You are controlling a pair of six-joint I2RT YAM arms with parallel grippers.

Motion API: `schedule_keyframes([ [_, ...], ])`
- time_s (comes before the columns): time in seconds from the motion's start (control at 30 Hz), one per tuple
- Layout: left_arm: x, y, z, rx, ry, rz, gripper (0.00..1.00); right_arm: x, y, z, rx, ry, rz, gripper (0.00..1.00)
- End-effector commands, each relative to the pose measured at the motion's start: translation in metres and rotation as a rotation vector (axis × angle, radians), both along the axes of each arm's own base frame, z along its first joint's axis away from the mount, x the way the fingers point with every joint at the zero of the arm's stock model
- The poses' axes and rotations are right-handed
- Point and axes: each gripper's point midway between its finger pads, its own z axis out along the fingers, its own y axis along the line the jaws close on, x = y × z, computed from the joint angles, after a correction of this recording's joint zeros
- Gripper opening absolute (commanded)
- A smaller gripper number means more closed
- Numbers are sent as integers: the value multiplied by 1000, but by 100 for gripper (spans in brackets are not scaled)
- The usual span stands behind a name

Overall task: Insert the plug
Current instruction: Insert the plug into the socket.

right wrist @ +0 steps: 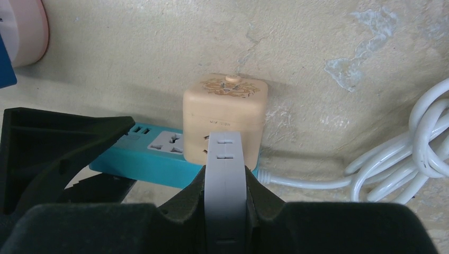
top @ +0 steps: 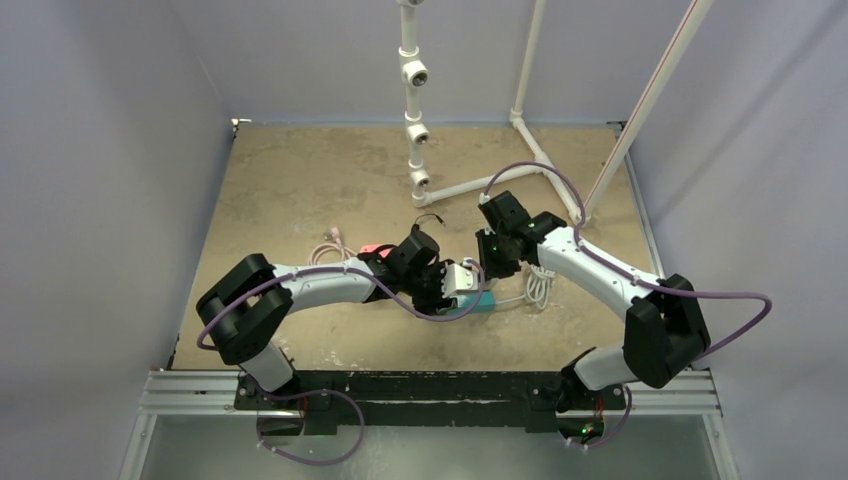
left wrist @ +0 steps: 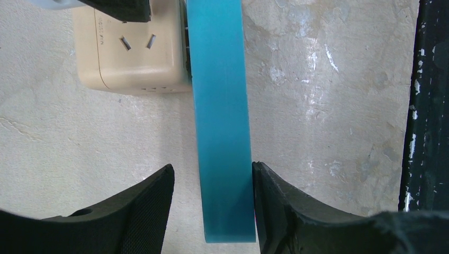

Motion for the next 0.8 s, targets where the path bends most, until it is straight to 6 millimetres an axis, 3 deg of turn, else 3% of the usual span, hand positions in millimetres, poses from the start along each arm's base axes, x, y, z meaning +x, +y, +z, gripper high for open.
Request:
schedule_keyframes([
  [0.0,1,-5,9,-45,-5,-1,54,-6,1,7,22,-9,3,0],
  [0.77,-4,-5,7,-50,16,-6,50,4,3,13,37,-51,-29,0],
])
